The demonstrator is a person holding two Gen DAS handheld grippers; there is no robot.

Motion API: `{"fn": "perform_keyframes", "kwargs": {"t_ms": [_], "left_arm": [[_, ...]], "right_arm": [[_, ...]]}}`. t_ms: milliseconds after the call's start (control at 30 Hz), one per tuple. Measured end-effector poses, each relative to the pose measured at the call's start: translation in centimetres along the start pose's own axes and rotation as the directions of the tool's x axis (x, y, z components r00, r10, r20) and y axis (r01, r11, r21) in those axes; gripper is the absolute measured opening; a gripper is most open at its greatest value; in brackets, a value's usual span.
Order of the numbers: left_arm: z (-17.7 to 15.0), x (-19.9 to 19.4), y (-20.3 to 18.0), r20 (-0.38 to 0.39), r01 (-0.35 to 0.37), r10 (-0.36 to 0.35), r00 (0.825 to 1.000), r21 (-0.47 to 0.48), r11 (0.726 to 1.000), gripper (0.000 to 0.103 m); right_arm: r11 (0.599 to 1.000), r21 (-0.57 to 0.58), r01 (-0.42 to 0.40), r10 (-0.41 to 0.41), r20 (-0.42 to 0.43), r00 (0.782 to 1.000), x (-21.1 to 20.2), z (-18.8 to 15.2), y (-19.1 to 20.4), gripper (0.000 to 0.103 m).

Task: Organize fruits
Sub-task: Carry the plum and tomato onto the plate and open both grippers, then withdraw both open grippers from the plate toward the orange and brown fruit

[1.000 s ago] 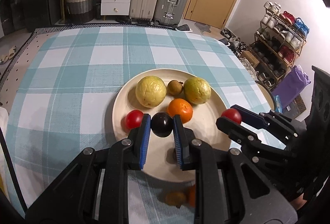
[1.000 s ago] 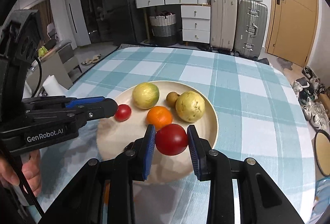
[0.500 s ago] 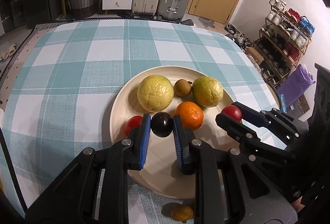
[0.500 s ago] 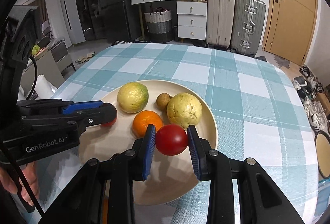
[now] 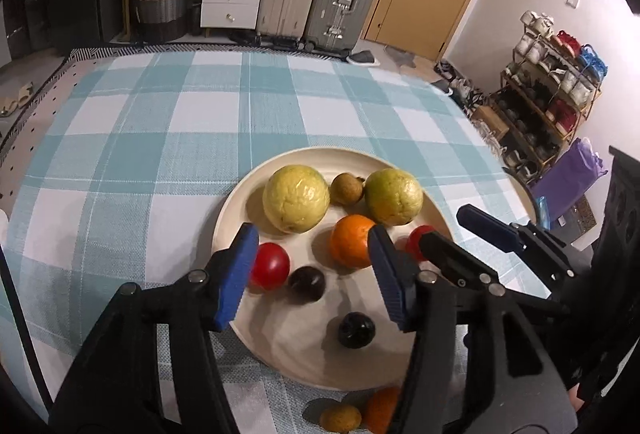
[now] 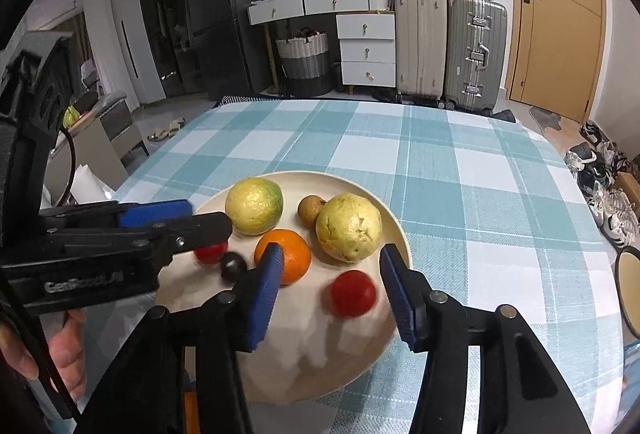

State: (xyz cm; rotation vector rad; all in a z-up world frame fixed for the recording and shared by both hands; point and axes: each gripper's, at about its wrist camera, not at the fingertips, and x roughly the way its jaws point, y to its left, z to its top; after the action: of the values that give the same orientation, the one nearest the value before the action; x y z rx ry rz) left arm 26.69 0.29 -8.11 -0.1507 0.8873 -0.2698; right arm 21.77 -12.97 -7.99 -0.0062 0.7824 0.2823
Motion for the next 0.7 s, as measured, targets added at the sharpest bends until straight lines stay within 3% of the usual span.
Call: {"fn": "perform_keyframes", "kwargs": {"t_ms": [700], "left_arm": [[-1.9, -6.2, -0.2, 0.069, -0.015, 0.017, 0.997, -0.025, 1.0, 0.055]], "right_arm": [[0.99, 0.125, -0.068, 0.052, 0.125, 0.991, -6.6, -1.2, -2.3, 0.063]]}}
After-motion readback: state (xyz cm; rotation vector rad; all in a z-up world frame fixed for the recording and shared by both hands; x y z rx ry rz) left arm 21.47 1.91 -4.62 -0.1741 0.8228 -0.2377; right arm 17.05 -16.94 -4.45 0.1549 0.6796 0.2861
